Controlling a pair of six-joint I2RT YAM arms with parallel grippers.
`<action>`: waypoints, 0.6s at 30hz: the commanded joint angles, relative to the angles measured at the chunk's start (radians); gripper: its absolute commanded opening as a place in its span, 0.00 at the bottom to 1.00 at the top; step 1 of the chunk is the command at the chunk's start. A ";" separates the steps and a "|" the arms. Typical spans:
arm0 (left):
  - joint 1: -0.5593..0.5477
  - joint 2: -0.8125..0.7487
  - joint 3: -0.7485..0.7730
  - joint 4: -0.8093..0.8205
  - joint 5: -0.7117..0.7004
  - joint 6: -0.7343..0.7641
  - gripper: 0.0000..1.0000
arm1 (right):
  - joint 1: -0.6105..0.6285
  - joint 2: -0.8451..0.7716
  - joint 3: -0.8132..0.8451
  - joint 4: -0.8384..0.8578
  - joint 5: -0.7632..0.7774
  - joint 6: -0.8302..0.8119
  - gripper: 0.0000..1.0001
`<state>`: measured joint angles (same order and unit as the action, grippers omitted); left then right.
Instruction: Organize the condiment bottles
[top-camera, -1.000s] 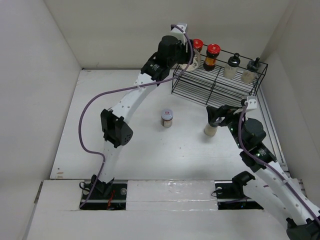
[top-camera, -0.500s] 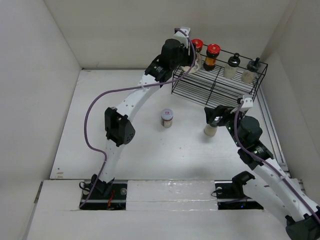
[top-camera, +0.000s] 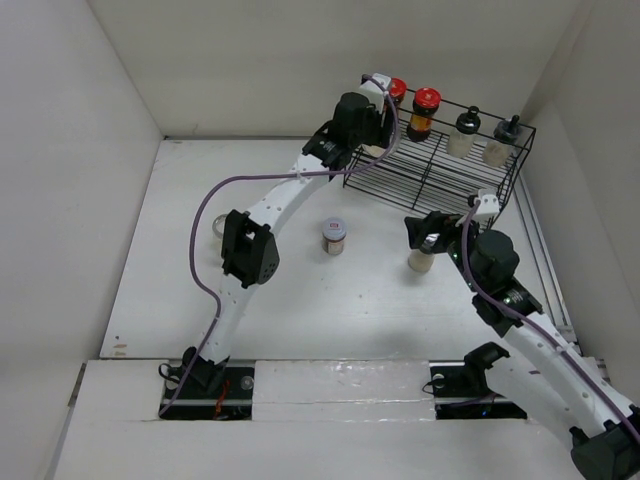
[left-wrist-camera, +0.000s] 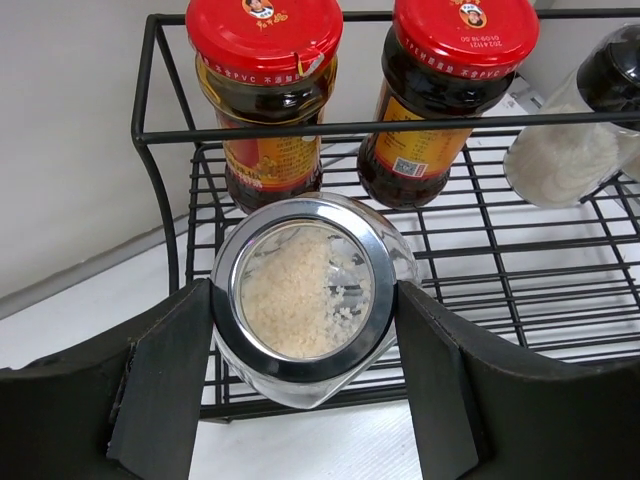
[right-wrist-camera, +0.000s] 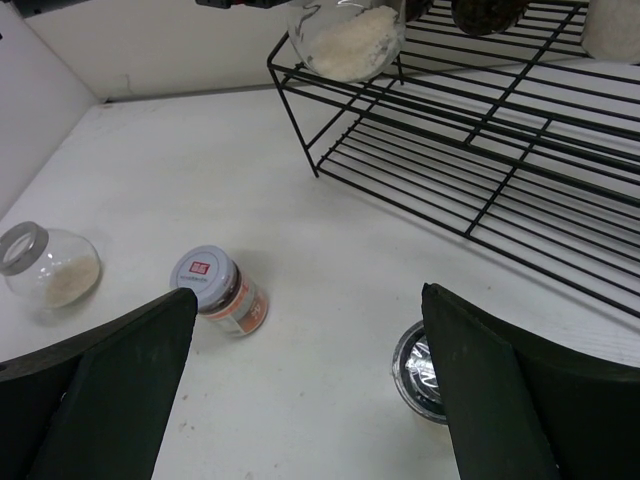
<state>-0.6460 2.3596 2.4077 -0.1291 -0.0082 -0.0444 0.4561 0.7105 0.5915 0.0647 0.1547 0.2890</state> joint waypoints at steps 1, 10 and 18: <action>-0.004 -0.040 0.041 0.102 -0.001 0.029 0.49 | -0.011 0.003 0.005 0.053 -0.015 0.009 1.00; -0.004 -0.019 0.021 0.092 0.008 0.040 0.75 | -0.011 0.012 0.005 0.053 -0.015 0.009 1.00; -0.004 -0.066 -0.027 0.137 0.008 0.031 0.87 | -0.011 0.012 0.005 0.053 -0.015 0.009 1.00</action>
<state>-0.6460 2.3611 2.3905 -0.0605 -0.0063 -0.0154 0.4511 0.7269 0.5915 0.0677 0.1486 0.2920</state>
